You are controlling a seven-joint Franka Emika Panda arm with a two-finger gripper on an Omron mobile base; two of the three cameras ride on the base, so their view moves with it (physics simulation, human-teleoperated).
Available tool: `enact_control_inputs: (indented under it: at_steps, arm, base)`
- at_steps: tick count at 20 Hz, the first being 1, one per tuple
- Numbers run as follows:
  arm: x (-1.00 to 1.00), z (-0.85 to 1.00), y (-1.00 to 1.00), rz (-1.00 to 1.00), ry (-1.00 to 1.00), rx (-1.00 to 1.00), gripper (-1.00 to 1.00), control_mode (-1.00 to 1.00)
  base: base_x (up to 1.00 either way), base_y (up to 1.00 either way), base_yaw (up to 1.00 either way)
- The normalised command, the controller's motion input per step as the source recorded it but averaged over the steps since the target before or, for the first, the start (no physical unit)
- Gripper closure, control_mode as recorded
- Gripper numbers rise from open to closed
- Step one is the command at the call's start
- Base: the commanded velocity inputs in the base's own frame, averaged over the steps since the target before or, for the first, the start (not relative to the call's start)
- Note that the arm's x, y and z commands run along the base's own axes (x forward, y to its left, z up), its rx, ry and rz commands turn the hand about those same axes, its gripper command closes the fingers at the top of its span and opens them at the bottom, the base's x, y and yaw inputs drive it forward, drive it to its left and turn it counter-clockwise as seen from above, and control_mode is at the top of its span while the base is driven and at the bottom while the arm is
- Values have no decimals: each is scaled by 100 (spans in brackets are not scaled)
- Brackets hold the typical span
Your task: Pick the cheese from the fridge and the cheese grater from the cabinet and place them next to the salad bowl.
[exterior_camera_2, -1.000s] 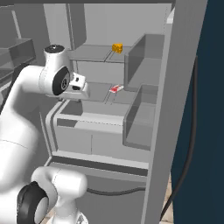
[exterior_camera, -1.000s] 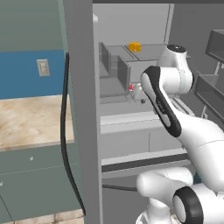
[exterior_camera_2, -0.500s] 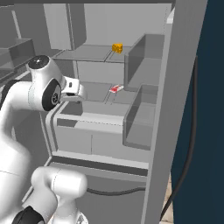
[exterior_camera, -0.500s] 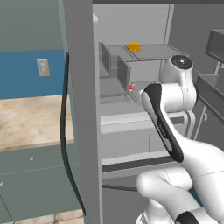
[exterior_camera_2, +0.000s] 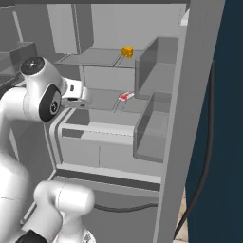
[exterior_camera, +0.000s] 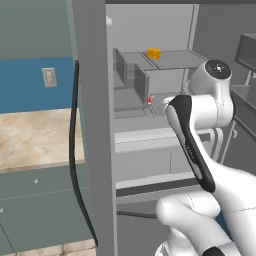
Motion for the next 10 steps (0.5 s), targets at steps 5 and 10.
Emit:
enact_control_inputs:
  at_steps: [5, 10]
  arm:
    - [-15, 6, -4, 0, -5, 0, -100, 100]
    - [0, 0, 0, 0, 0, 0, -100, 100]
  base:
    - [20, -4, 0]
    - [100, 0, 0]
